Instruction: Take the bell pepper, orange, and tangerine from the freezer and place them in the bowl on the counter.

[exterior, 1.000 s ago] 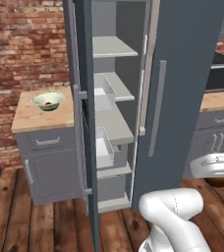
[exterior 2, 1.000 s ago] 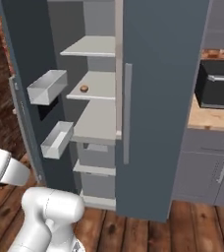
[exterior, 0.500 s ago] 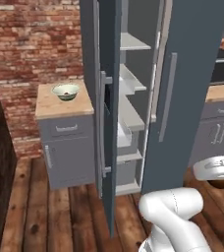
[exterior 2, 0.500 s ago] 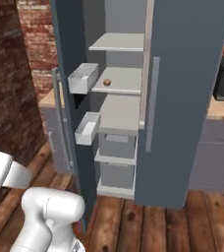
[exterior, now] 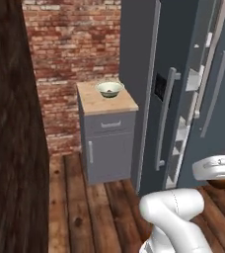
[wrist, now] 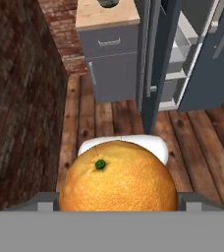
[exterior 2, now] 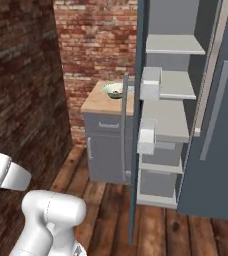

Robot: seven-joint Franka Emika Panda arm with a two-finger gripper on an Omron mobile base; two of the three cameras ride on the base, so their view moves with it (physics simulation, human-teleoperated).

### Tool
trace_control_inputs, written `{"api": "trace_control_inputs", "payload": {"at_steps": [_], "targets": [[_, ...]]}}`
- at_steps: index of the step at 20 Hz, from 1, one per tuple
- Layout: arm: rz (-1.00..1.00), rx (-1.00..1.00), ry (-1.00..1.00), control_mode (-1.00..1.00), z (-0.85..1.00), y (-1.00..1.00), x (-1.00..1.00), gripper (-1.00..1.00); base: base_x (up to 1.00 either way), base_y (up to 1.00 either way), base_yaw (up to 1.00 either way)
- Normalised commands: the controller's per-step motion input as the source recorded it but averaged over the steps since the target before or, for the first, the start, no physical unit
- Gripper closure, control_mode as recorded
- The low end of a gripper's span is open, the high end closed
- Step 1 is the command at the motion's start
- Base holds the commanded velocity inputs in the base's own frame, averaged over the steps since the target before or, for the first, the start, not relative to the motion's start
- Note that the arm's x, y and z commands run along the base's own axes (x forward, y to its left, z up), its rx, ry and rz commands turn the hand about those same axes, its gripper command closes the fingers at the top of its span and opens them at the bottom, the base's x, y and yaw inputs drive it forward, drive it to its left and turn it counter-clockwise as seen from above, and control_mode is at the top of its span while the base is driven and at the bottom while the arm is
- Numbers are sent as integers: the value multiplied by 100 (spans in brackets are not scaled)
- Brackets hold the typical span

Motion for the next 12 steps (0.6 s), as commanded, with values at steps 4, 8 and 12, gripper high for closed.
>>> {"api": "trace_control_inputs", "payload": {"at_steps": [4,8,12], "targets": [[0,0,0,100,0,0,0,100,34,96,0],[0,0,0,100,0,0,0,100,97,39,-7],[0,0,0,100,0,0,0,100,100,0,-12]]}}
